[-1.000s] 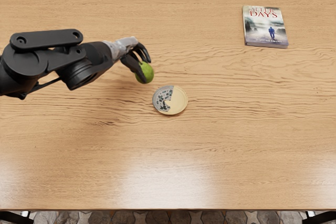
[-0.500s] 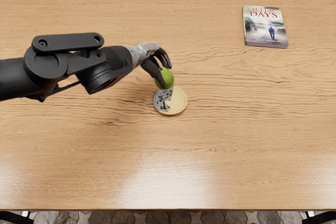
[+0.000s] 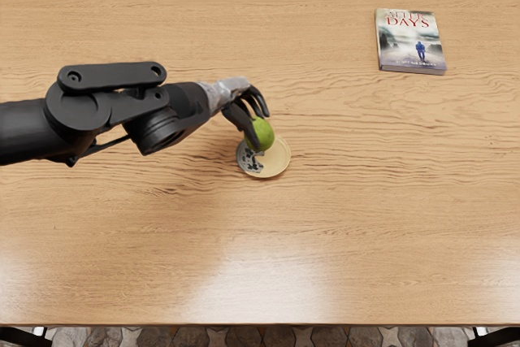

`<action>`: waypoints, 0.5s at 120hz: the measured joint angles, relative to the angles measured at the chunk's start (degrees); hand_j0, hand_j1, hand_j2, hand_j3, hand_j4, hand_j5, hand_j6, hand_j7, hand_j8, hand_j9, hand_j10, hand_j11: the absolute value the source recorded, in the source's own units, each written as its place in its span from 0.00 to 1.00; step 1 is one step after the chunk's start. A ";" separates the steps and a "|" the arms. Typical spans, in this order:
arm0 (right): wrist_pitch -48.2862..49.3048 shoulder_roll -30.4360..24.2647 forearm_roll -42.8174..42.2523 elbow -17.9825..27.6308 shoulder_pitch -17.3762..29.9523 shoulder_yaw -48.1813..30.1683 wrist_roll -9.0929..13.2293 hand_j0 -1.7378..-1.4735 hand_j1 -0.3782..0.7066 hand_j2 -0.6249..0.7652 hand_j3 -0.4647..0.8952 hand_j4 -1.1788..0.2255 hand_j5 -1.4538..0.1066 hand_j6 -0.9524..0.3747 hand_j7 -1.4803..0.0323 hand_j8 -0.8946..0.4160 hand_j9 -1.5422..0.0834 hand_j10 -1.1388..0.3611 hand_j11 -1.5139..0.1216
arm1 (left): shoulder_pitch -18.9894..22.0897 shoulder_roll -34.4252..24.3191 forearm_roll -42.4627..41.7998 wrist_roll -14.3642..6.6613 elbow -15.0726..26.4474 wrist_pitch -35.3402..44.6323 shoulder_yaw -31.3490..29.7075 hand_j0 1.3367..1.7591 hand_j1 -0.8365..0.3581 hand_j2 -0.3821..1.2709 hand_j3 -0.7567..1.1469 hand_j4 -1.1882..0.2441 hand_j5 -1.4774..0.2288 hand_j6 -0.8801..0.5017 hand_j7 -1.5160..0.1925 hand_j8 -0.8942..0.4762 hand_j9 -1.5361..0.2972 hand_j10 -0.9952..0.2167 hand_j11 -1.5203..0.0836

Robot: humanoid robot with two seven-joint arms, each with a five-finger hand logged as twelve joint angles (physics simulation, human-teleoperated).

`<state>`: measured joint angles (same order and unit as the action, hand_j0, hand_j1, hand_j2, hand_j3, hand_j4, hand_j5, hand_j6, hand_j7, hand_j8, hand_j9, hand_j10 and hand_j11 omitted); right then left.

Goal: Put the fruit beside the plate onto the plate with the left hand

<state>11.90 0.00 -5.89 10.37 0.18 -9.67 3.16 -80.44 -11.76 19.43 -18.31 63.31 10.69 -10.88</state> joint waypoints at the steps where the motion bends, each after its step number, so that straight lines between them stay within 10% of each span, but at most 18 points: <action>1: 0.00 0.00 0.00 0.00 0.00 0.00 0.00 0.30 0.03 0.45 0.34 0.84 0.93 0.72 0.98 0.68 0.95 0.76 0.93 | 0.01 0.03 0.01 0.00 -0.01 0.01 -0.01 0.76 0.37 0.69 0.40 0.29 0.24 0.26 0.28 0.26 0.28 0.17 0.31; 41: 0.00 0.00 0.00 0.00 0.00 0.00 0.00 0.30 0.03 0.45 0.34 0.84 0.93 0.72 0.98 0.68 0.95 0.76 0.93 | 1.22 0.07 0.07 -0.01 -0.25 0.06 -0.10 0.76 0.33 0.75 0.40 0.30 0.26 0.24 0.29 0.24 0.29 0.19 0.32; 60: -0.01 0.00 0.00 0.00 0.00 0.00 0.00 0.30 0.03 0.45 0.34 0.84 0.93 0.72 0.98 0.68 0.95 0.76 0.93 | 1.08 0.33 0.16 0.01 -0.28 1.20 -0.11 0.76 0.47 0.54 0.40 0.43 0.41 0.30 0.44 0.31 0.42 0.34 0.47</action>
<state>11.89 0.00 -5.89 10.37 0.18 -9.67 3.16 -79.36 -11.43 19.59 -18.30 63.03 11.89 -10.99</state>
